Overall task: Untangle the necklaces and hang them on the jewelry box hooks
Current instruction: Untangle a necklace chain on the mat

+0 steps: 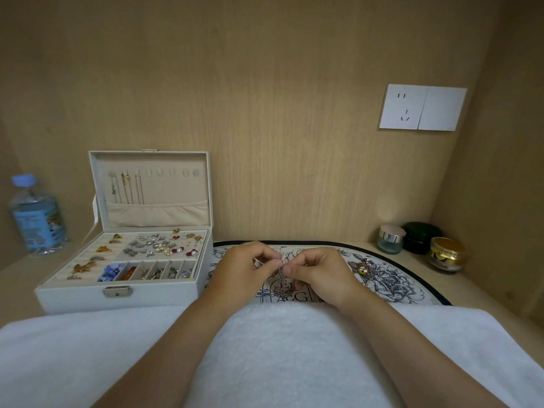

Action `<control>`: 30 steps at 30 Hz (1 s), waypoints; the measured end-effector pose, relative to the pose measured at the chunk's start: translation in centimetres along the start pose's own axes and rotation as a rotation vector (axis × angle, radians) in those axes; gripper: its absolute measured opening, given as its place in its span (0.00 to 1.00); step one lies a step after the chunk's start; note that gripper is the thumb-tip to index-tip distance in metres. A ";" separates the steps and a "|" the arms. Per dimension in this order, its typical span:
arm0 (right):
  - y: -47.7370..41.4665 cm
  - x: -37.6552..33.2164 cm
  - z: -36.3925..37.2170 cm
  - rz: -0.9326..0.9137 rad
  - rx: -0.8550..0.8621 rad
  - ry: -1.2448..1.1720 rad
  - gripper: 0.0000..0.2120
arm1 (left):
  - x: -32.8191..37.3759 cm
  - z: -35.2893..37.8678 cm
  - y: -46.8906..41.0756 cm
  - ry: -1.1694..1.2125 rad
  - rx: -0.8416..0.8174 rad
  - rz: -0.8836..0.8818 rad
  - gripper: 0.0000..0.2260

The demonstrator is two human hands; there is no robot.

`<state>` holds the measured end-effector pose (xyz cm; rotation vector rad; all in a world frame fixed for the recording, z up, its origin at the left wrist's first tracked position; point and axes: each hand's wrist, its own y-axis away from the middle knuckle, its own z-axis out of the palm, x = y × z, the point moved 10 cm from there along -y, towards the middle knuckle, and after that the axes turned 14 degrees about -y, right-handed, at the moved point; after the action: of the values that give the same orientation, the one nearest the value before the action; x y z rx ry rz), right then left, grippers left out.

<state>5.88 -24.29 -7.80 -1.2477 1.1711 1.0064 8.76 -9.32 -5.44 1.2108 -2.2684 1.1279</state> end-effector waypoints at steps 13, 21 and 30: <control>-0.2 0.2 -0.7 0.051 0.071 -0.158 0.05 | -0.2 1.7 0.1 0.031 -0.156 -0.040 0.07; 0.3 1.3 2.5 0.130 -0.172 -0.022 0.12 | -2.1 2.3 0.3 0.526 -0.160 -0.392 0.06; -0.1 -0.1 1.8 0.011 -0.143 -0.035 0.15 | -1.7 2.5 0.4 0.809 -0.184 -0.351 0.10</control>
<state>6.15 -22.49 -7.81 -1.3311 1.0949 1.1317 9.55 -10.24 -8.26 0.8188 -1.4469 0.9968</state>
